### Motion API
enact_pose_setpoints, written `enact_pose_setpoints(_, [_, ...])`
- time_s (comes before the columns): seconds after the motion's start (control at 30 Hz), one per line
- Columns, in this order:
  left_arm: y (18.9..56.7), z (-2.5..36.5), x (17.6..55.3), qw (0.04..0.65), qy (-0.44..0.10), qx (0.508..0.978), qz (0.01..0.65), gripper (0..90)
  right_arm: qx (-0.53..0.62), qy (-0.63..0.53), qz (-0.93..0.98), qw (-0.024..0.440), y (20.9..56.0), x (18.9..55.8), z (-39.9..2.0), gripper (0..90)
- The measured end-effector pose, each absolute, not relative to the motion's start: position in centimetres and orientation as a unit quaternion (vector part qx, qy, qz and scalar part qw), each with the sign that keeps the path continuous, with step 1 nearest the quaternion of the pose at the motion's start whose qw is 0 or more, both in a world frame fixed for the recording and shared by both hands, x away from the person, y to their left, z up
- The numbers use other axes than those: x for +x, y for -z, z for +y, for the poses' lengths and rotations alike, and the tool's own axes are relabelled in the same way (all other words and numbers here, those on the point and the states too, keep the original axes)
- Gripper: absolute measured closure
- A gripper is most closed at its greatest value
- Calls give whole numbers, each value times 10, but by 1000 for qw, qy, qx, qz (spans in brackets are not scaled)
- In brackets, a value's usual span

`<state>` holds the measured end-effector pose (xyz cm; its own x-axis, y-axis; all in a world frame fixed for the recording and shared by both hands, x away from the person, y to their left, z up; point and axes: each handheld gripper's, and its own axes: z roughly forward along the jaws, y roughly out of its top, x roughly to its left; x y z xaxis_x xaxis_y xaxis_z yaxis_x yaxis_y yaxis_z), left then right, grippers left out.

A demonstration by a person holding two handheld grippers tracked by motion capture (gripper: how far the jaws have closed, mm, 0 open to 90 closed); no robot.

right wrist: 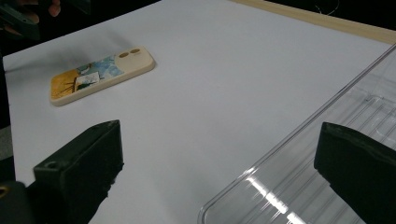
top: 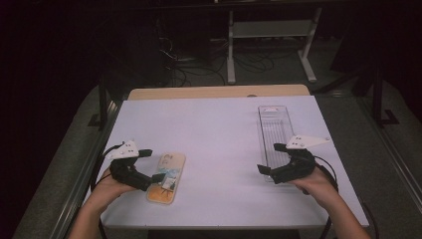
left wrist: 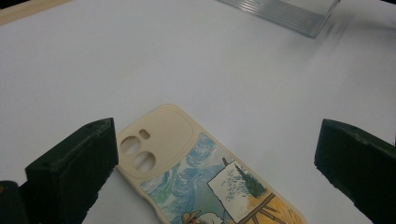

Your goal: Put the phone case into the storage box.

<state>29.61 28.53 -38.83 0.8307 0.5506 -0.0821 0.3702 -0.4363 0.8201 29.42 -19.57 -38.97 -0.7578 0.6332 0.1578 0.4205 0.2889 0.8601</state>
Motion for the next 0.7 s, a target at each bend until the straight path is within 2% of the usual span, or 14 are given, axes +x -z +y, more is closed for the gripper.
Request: enact_pose_setpoints(0.7, [384, 272, 300, 456, -93, 841, 276, 0, 333, -494, 796, 106, 390, 294, -197, 8])
